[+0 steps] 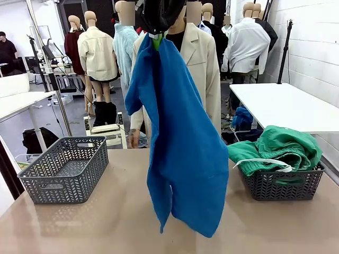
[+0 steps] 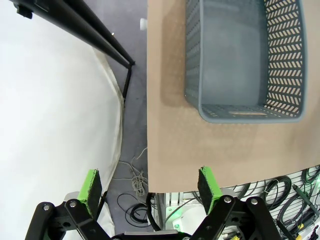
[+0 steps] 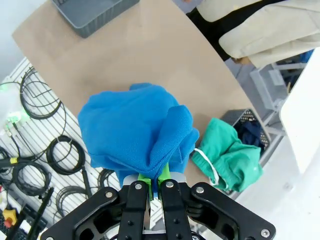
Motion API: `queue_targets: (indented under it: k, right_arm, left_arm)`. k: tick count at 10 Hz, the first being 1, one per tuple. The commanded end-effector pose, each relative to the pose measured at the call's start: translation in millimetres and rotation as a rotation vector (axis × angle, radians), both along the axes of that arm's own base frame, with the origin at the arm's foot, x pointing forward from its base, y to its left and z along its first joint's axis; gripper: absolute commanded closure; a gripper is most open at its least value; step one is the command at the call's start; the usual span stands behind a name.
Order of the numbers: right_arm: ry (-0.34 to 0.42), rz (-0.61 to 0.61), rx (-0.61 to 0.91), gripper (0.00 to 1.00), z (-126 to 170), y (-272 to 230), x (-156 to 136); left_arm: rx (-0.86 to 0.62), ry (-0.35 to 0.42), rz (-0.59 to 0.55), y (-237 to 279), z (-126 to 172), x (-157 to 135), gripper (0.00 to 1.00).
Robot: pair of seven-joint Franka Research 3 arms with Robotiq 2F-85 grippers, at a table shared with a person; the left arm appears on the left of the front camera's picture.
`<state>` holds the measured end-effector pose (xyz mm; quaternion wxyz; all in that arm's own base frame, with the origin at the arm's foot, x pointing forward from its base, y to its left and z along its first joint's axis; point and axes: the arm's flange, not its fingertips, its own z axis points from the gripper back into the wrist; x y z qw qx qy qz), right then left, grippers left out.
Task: Sort the tops and bottoms.
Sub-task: Sort the clothes according to human instructions.
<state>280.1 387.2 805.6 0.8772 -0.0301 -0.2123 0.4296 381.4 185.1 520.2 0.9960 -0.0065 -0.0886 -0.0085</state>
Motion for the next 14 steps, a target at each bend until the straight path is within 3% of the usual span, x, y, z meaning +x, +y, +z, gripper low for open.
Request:
queue_targets:
  k: [1,14]
  right_arm:
    - [-0.014,0.008,0.005,1.00,2.9,-2.9,-0.8]
    - [-0.014,0.008,0.005,1.00,2.9,-2.9,-0.8]
  left_arm:
    - [0.007,0.009,-0.002,3.0,1.4,0.5,0.00]
    - [0.007,0.009,-0.002,3.0,1.4,0.5,0.00]
